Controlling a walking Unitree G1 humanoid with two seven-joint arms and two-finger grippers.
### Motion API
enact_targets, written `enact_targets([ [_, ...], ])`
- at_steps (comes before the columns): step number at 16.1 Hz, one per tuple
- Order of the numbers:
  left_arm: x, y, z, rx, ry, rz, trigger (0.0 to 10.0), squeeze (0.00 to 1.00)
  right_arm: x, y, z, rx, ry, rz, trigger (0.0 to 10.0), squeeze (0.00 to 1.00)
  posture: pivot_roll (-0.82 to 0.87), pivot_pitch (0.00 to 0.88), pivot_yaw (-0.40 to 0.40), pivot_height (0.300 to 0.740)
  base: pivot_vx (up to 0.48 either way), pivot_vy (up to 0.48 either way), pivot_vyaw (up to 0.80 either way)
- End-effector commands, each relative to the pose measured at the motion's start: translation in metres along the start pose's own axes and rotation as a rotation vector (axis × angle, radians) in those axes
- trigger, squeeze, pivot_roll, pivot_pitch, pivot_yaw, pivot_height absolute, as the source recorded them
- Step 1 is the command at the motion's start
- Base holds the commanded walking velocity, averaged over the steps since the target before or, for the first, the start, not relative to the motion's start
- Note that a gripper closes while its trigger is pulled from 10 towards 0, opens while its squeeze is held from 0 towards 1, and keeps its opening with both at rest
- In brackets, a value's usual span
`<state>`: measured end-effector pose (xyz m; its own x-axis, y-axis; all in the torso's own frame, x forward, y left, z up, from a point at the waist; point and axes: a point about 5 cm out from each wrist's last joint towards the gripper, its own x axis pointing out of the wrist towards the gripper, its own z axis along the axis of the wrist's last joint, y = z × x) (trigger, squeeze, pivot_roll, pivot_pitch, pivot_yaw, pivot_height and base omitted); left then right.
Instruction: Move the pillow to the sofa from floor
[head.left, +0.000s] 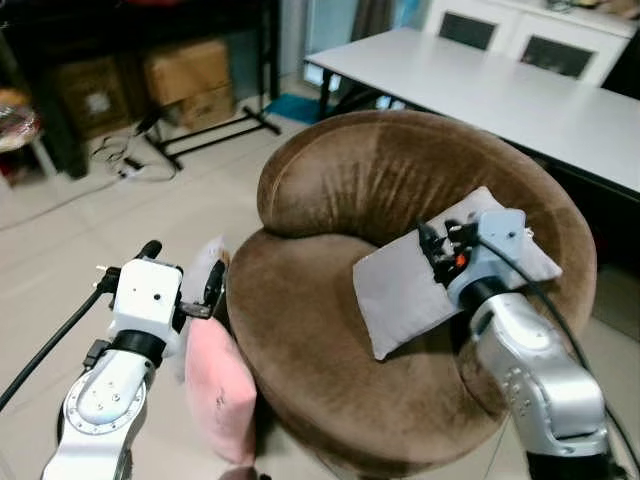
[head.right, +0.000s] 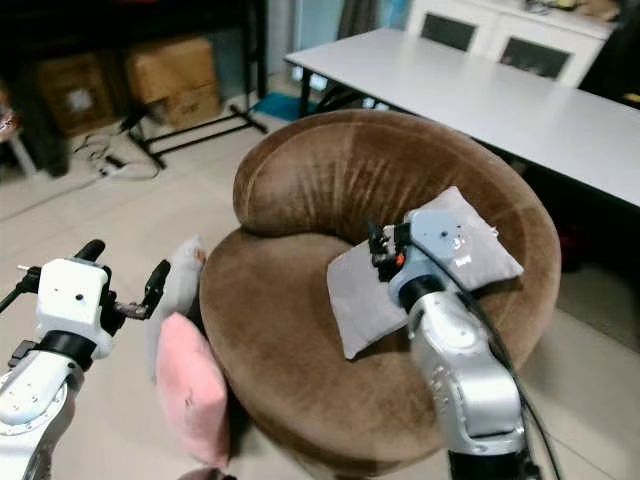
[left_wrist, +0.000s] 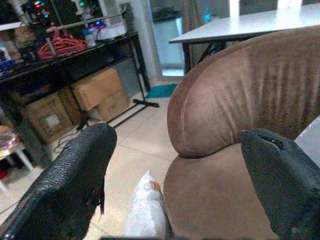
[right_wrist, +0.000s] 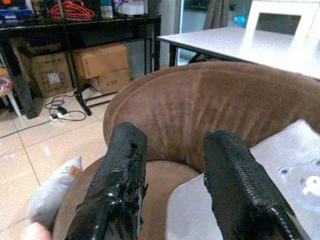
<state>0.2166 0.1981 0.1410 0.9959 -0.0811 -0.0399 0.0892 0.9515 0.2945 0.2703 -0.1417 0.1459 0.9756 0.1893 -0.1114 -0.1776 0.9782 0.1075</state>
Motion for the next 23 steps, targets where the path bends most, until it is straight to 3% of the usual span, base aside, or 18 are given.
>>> enact_targets([
  [1, 0.0022, -0.002, 0.0035, 0.005, -0.01, -0.003, 10.0, 0.0, 0.0003, -0.0022, 0.0038, -0.015, -0.007, -0.01, 10.0, 0.0, 0.0, 0.0, -0.065, 0.74, 0.0, 0.424, 0.0],
  [12, 0.0047, -0.0036, 0.0035, 0.005, -0.007, 0.003, 10.0, 0.0, 0.0035, 0.0, 0.0041, -0.033, 0.003, -0.004, 10.0, 0.0, 0.0, 0.0, -0.072, 0.74, 0.0, 0.427, 0.0],
  [17, 0.0065, -0.0015, 0.0081, -0.036, -0.034, 0.024, 10.0, 0.0, 0.0036, 0.006, 0.0029, -0.069, 0.018, 0.045, 10.0, 0.0, 0.0, 0.0, -0.073, 0.74, 0.0, 0.0, 0.32],
  [23, 0.0072, -0.0009, 0.008, -0.03, -0.033, 0.02, 10.0, 0.0, 0.0054, 0.0025, 0.0016, -0.047, 0.018, 0.003, 10.0, 0.0, 0.01, 0.0, -0.071, 0.74, 0.194, 0.0, 0.27],
])
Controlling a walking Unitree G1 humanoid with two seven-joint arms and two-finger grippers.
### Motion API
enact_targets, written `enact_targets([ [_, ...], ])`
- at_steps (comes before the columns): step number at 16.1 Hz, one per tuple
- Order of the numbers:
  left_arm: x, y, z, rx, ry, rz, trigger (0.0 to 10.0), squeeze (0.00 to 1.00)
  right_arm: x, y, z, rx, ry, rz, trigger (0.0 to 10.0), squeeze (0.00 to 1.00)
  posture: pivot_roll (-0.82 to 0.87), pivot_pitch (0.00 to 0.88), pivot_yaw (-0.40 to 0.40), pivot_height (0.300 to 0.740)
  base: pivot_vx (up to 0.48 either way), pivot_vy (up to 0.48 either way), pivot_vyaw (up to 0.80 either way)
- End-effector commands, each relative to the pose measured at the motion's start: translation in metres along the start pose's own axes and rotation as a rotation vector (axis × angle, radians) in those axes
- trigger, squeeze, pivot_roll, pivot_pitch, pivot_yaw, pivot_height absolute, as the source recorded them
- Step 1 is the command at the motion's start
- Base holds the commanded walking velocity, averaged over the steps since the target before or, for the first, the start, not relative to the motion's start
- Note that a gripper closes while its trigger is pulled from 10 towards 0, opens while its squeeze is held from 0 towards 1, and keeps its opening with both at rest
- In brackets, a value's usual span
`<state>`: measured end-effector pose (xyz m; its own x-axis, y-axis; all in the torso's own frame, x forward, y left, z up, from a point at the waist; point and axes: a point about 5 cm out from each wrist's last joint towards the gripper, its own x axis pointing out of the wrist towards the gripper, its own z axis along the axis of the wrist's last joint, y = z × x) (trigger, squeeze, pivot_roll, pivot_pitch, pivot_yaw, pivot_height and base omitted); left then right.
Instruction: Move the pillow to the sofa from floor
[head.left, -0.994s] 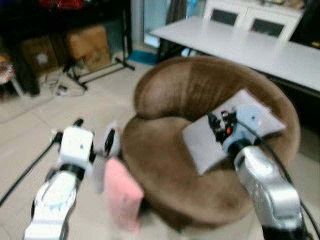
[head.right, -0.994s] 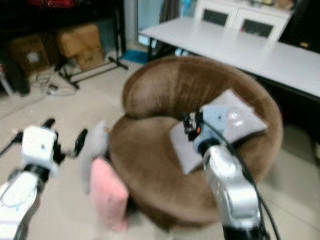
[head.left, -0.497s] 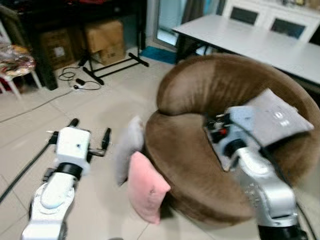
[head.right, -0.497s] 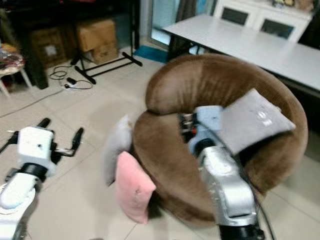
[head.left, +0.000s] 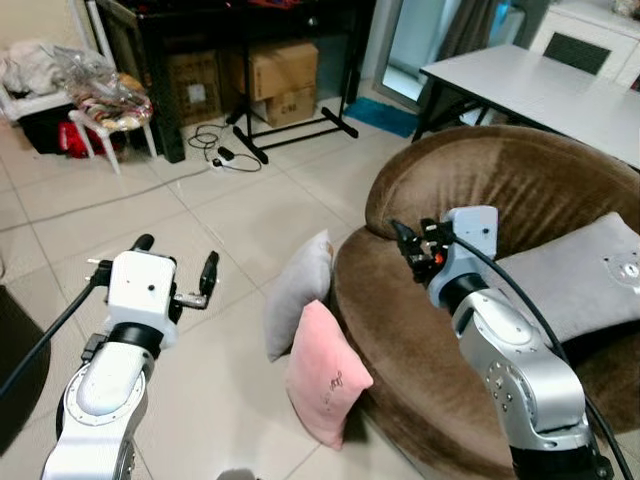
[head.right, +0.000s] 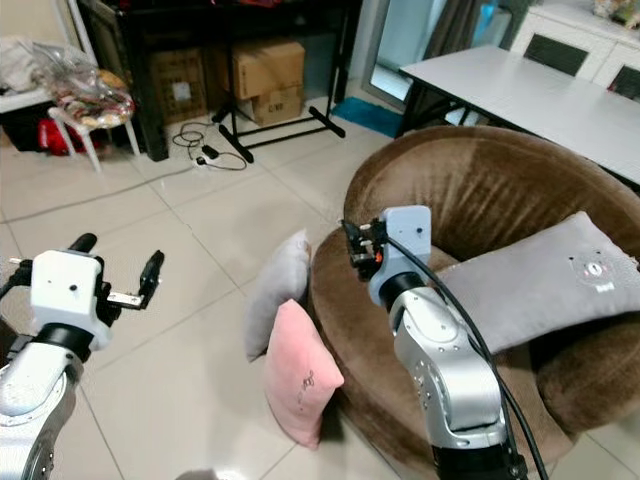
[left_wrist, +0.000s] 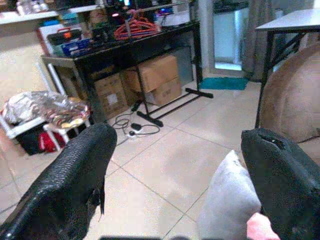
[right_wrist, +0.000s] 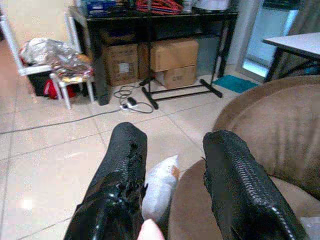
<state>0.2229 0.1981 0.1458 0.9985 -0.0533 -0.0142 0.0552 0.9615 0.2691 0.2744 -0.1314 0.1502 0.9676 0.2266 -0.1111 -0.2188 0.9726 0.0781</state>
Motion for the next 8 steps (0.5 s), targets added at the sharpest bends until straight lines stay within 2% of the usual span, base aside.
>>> enact_targets([
  [1, 0.001, -0.003, 0.003, -0.002, -0.016, -0.015, 10.0, 0.0, 0.0, -0.007, -0.003, -0.015, 0.016, -0.032, 10.0, 0.0, 0.01, 0.0, -0.071, 0.74, 0.3, 0.0, 0.0],
  [4, 0.001, -0.003, 0.003, 0.001, -0.016, -0.019, 10.0, 0.0, 0.0, -0.003, -0.003, -0.04, 0.016, -0.007, 10.0, 0.0, 0.01, 0.0, -0.07, 0.74, 0.3, 0.0, 0.0],
  [8, 0.001, -0.003, 0.003, 0.009, -0.018, -0.026, 10.0, 0.0, 0.0, 0.004, -0.004, -0.056, 0.02, 0.054, 10.0, 0.0, 0.01, 0.0, -0.071, 0.74, 0.299, 0.0, 0.77],
])
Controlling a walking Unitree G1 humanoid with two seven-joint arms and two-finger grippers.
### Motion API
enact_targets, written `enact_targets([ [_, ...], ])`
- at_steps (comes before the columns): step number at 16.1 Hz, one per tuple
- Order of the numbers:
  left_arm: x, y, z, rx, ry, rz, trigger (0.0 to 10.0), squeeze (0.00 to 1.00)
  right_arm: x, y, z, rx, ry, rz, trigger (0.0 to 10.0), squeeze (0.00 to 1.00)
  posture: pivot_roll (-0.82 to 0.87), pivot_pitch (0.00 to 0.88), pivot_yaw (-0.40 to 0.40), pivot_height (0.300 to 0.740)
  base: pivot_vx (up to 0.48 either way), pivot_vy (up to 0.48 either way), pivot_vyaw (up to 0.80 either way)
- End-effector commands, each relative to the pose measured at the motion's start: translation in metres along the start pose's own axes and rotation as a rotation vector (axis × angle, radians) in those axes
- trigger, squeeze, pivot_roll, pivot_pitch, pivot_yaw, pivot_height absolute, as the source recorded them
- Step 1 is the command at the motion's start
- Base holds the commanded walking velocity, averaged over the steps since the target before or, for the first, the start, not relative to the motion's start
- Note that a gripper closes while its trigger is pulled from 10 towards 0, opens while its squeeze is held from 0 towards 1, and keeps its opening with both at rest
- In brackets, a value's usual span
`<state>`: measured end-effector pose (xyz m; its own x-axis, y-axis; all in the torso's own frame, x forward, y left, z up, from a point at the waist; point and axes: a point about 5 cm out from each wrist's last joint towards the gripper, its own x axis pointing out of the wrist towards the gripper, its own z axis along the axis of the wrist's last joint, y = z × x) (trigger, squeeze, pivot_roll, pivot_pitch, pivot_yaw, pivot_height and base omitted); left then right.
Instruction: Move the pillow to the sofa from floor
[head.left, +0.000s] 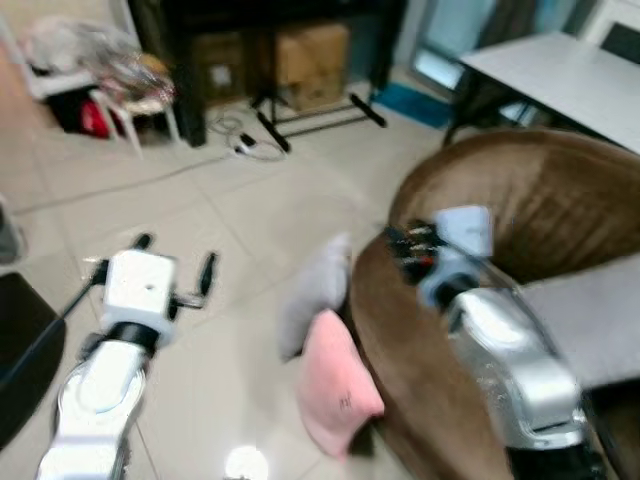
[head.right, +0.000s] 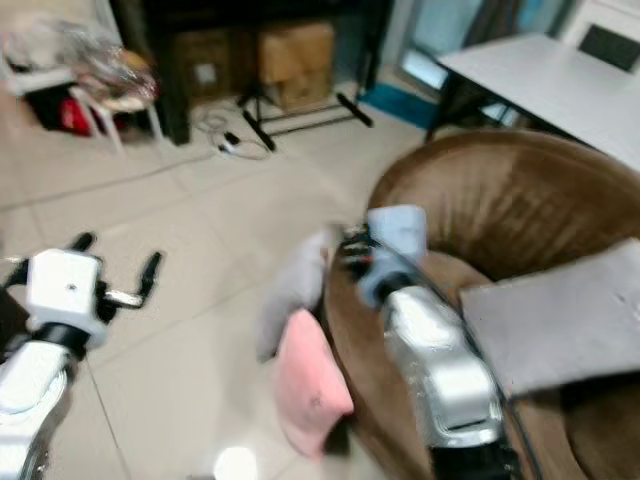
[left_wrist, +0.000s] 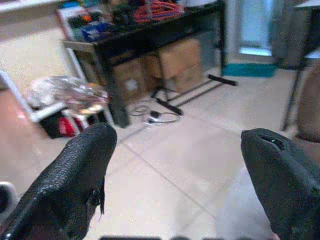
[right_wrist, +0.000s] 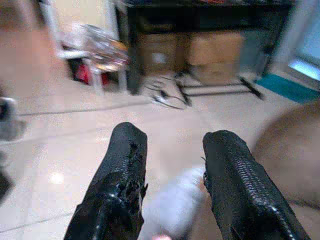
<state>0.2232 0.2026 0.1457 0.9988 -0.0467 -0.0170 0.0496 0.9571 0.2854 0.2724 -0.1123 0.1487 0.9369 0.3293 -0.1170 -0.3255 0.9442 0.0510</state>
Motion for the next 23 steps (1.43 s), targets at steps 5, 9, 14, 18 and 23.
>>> enact_targets([
  [5, 0.002, -0.007, 0.003, 0.021, -0.029, -0.028, 10.0, 0.0, -0.006, -0.02, -0.009, -0.015, 0.032, -0.068, 10.0, 0.0, 0.01, 0.0, -0.07, 0.74, 0.166, 0.0, 0.0],
  [9, 0.0, 0.0, -0.003, 0.075, -0.022, -0.014, 10.0, 0.0, -0.012, -0.035, -0.015, 0.008, -0.002, -0.154, 10.0, 0.0, 0.01, 0.0, -0.069, 0.715, 0.0, 0.0, 0.0],
  [14, 0.002, 0.0, -0.004, 0.06, -0.031, -0.007, 10.0, 0.0, -0.012, -0.035, -0.014, 0.022, -0.015, -0.165, 10.0, 0.0, 0.0, 0.0, -0.064, 0.671, 0.0, 0.0, 0.0],
  [18, 0.001, 0.0, -0.006, 0.056, -0.032, -0.002, 10.0, 0.0, -0.011, -0.035, -0.015, 0.022, -0.017, -0.163, 10.0, 0.0, 0.0, 0.0, -0.064, 0.631, 0.0, 0.0, 0.0],
  [23, 0.0, 0.002, -0.007, 0.052, -0.032, 0.001, 10.0, 0.0, -0.01, -0.033, -0.014, 0.012, -0.023, -0.15, 10.0, 0.0, 0.0, 0.0, -0.066, 0.591, 0.0, 0.0, 0.0],
])
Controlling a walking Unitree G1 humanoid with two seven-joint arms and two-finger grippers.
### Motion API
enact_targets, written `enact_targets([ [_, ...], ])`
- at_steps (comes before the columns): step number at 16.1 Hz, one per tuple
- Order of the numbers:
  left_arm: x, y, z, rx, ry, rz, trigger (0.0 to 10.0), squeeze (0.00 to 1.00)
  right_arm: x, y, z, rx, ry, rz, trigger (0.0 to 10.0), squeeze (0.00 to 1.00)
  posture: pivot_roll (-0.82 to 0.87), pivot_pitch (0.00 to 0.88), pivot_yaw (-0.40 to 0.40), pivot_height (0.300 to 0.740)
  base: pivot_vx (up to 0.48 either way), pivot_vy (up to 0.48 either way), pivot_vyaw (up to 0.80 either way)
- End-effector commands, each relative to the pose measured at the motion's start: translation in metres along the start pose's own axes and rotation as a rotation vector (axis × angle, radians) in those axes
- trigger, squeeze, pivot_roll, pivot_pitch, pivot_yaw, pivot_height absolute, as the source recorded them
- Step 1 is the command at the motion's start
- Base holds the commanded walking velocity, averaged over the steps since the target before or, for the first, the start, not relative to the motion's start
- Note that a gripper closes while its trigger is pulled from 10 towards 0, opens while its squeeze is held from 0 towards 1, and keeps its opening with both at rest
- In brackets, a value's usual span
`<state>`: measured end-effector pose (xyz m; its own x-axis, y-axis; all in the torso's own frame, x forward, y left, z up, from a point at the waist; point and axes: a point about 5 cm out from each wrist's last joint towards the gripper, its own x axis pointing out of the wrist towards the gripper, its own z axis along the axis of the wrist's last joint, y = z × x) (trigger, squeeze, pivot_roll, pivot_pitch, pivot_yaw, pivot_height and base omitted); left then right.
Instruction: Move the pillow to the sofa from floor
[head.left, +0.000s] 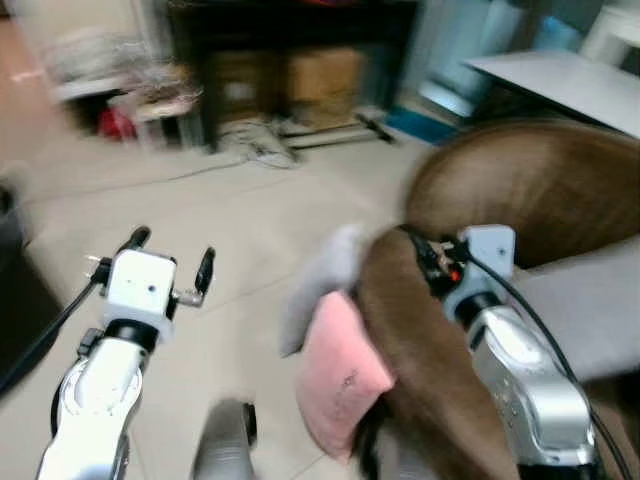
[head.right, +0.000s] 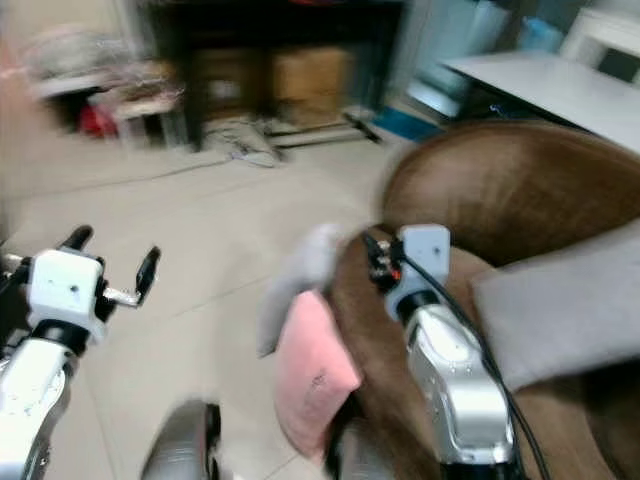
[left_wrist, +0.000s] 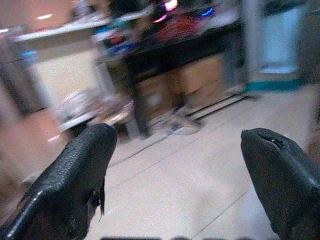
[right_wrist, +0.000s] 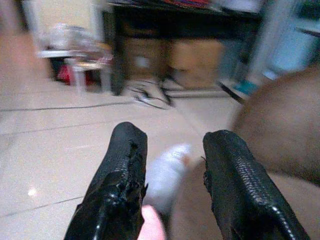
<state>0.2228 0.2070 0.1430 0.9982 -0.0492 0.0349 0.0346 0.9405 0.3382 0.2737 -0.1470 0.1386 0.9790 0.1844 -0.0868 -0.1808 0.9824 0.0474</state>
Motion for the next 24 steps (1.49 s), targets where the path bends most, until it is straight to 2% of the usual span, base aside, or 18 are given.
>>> enact_targets([
  [1, 0.0007, -0.0019, -0.0035, -0.008, 0.017, -0.014, 10.0, 0.0, -0.0014, 0.0015, -0.0049, -0.004, 0.015, 0.004, 10.0, 0.0, 0.0, 0.0, -0.069, 0.591, 0.0, 0.0, 0.0],
  [7, -0.0019, -0.0017, -0.0083, -0.026, 0.025, -0.009, 10.0, 0.0, -0.0012, -0.0006, -0.0072, 0.015, 0.03, 0.0, 10.0, 0.0, 0.0, 0.0, -0.071, 0.591, 0.0, 0.0, 0.0],
  [10, -0.0016, -0.0031, -0.0083, -0.034, 0.02, -0.016, 10.0, 0.0, -0.0007, 0.0001, -0.0068, -0.018, 0.028, 0.009, 10.0, 0.0, 0.0, 0.0, -0.078, 0.591, 0.0, 0.0, 0.0],
  [13, -0.0023, -0.0041, -0.0087, -0.039, 0.017, -0.017, 10.0, 0.0, -0.001, 0.0029, -0.007, 0.001, 0.045, 0.038, 10.0, 0.0, 0.0, 0.0, -0.081, 0.591, 0.0, 0.0, 0.0],
  [15, -0.0025, -0.0046, -0.0089, -0.042, 0.017, -0.02, 10.0, 0.0, -0.0008, 0.0032, -0.0068, -0.021, 0.042, 0.044, 10.0, 0.0, 0.0, 0.0, -0.081, 0.591, 0.0, 0.0, 0.0],
  [21, -0.0035, -0.0058, -0.0096, -0.042, 0.018, -0.023, 10.0, 0.0, -0.0015, 0.0053, -0.0082, -0.039, 0.051, 0.066, 10.0, 0.0, 0.0, 0.0, -0.085, 0.591, 0.0, 0.0, 0.73],
  [24, -0.0036, -0.006, -0.0096, -0.042, 0.016, -0.025, 10.0, 0.0, -0.001, 0.0019, -0.0079, -0.011, 0.045, 0.04, 10.0, 0.0, 0.0, 0.0, -0.085, 0.591, 0.0, 0.0, 0.0],
])
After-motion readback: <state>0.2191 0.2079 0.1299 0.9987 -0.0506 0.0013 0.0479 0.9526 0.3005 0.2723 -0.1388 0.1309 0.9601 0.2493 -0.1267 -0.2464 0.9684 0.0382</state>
